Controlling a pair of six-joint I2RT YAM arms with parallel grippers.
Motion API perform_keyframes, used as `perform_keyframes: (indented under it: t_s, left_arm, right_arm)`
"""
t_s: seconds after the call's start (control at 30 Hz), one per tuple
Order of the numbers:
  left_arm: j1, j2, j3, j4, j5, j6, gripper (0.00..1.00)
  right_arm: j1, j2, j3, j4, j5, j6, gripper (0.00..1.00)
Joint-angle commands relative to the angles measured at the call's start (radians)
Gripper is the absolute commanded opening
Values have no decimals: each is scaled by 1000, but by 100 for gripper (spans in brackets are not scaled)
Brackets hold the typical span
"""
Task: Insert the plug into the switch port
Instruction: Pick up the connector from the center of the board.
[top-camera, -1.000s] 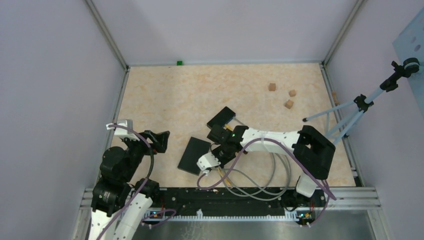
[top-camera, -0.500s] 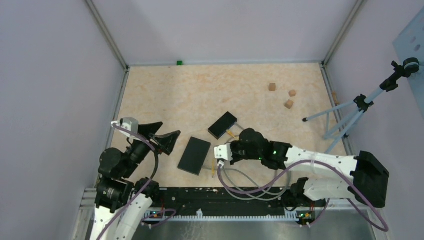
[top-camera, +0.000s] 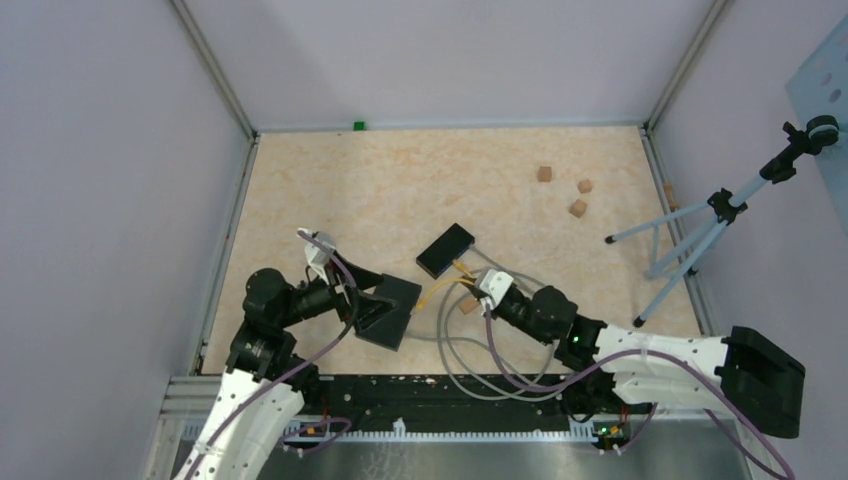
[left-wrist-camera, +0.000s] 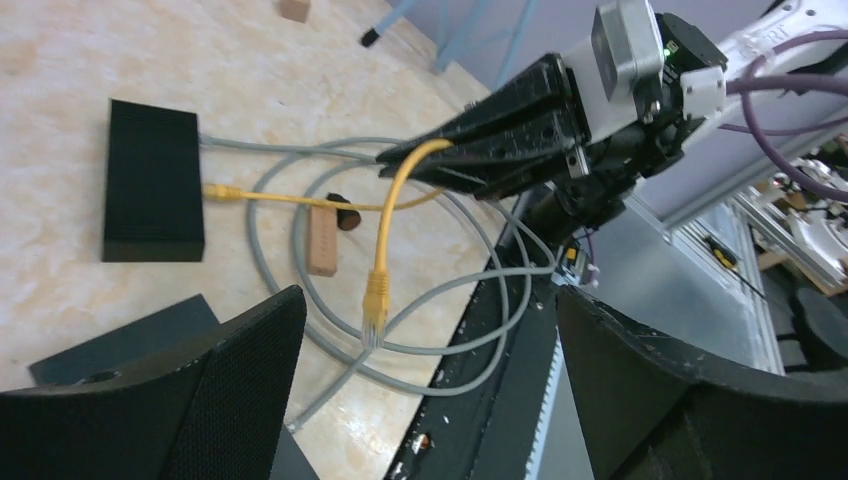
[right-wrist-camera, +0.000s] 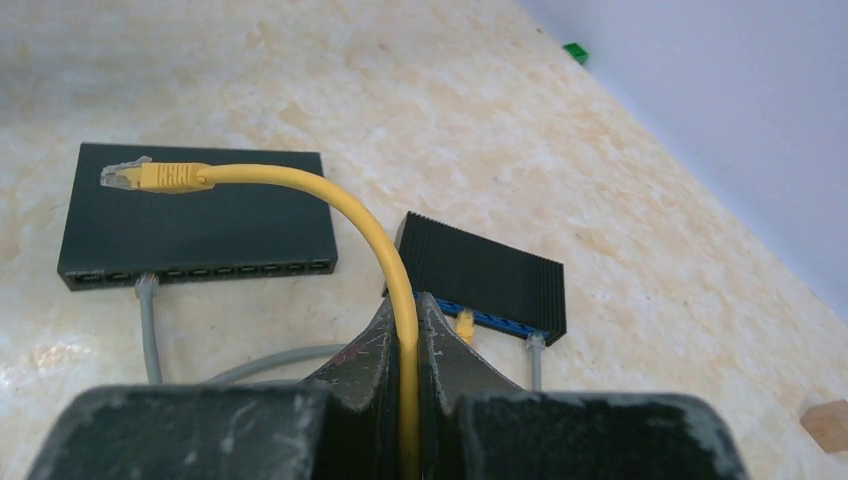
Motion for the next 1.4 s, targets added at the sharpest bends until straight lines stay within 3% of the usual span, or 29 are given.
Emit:
perform_keyframes:
  t_s: [0.0, 0.47, 0.7, 1.0, 1.37]
  left_arm:
    - [0, 8, -31, 96, 123, -37, 99]
    - [-62, 194, -84, 233, 91, -114, 99]
    - [-327, 335, -19, 270, -123, -30, 98]
    - [-373, 335, -17, 318, -255, 11, 84]
    - [-382, 402, -6, 373, -187, 0, 63]
  right_arm:
    - [-8, -81, -72, 256, 83, 77, 0]
    - [-12, -238, -165, 272, 89, 67, 0]
    - [-12, -252, -162, 248, 81, 63, 0]
    - [-12, -283, -163, 215, 31, 65, 0]
    - [-12, -289, -164, 201, 26, 65, 0]
